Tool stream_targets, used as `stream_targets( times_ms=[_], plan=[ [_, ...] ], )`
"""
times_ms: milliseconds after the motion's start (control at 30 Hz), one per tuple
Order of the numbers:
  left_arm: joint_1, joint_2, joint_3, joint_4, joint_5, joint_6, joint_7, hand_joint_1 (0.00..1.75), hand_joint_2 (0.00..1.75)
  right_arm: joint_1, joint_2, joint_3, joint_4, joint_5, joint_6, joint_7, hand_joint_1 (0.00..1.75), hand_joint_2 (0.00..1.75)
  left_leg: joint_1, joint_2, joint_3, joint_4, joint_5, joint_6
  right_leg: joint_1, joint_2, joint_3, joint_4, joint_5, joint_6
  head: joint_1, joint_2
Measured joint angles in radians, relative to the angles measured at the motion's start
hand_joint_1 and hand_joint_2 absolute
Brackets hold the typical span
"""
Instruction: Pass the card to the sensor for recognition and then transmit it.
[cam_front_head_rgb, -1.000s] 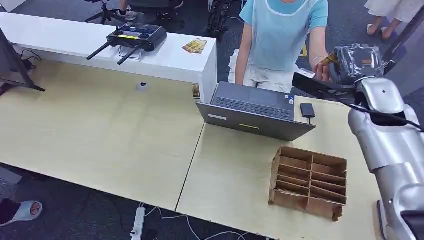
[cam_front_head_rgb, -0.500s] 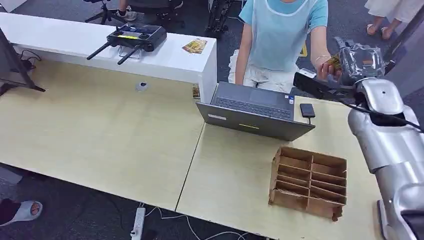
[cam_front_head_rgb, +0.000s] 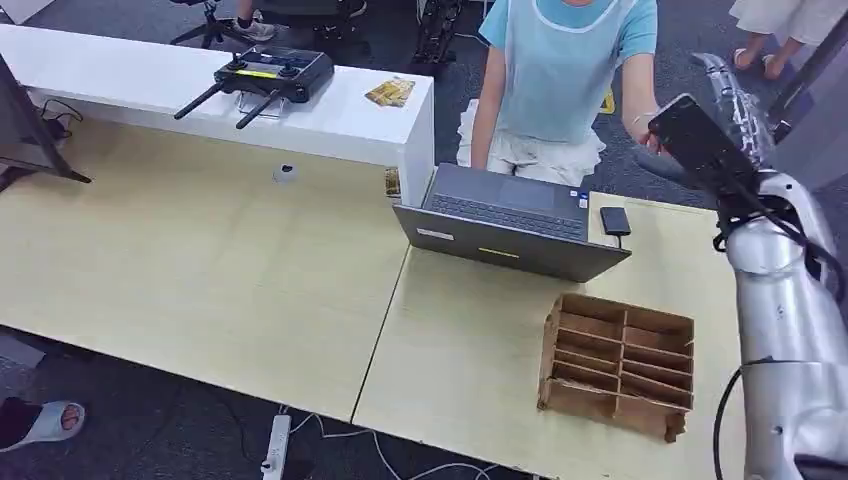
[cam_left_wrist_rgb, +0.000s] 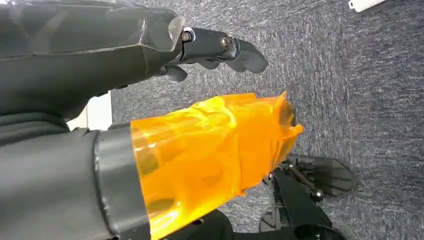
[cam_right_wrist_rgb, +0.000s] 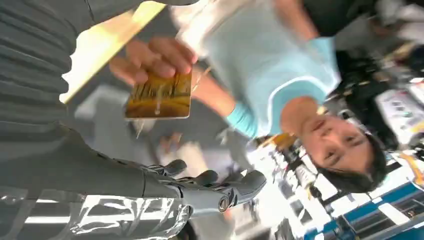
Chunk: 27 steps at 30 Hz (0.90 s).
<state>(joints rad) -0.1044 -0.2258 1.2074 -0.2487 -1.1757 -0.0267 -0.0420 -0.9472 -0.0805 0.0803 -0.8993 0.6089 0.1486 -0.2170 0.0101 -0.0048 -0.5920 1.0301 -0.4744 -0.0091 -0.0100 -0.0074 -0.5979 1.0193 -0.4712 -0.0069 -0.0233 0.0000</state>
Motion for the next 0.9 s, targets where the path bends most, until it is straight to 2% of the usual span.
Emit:
stream_targets(
  times_ms=[133,200,500,700,900],
  plan=[
    [0.001,0.003,0.000,0.000,0.003,0.004,0.001,0.00,0.00,0.079,0.008,-0.071,-0.095,-0.195,0.041,-0.027,0.00,1.75,0.000,0.000,0.000,0.000,0.000,0.000,0.000,0.000,0.000,0.000,0.000,0.000,0.000,0.000],
    [0.001,0.003,0.000,0.000,0.009,0.006,0.001,0.00,0.00,0.125,0.012,-0.091,-0.146,-0.245,0.046,-0.036,0.00,1.75,0.000,0.000,0.000,0.000,0.000,0.000,0.000,0.000,0.000,0.000,0.000,0.000,0.000,0.000],
    [0.005,-0.001,0.012,0.000,0.034,0.023,-0.002,0.00,0.00,0.433,0.035,-0.180,-0.541,-0.538,0.089,-0.095,0.00,1.75,0.000,-0.001,0.000,0.000,-0.001,0.000,0.000,-0.001,0.000,-0.001,-0.001,0.000,0.000,0.000],
    [0.009,-0.007,0.029,0.000,0.048,0.039,0.002,0.00,0.00,0.626,0.075,-0.230,-0.779,-0.593,0.104,-0.108,0.00,1.75,0.000,-0.001,-0.001,0.000,-0.002,0.000,0.000,0.000,0.000,-0.001,-0.002,0.000,0.000,0.000],
    [0.009,-0.008,0.039,0.000,0.064,0.042,-0.001,0.00,0.00,0.775,0.111,-0.240,-0.913,-0.581,0.105,-0.126,0.00,1.75,0.000,0.000,0.000,0.000,-0.002,0.000,0.000,0.000,0.000,-0.001,-0.002,0.000,0.000,0.000]
  ],
)
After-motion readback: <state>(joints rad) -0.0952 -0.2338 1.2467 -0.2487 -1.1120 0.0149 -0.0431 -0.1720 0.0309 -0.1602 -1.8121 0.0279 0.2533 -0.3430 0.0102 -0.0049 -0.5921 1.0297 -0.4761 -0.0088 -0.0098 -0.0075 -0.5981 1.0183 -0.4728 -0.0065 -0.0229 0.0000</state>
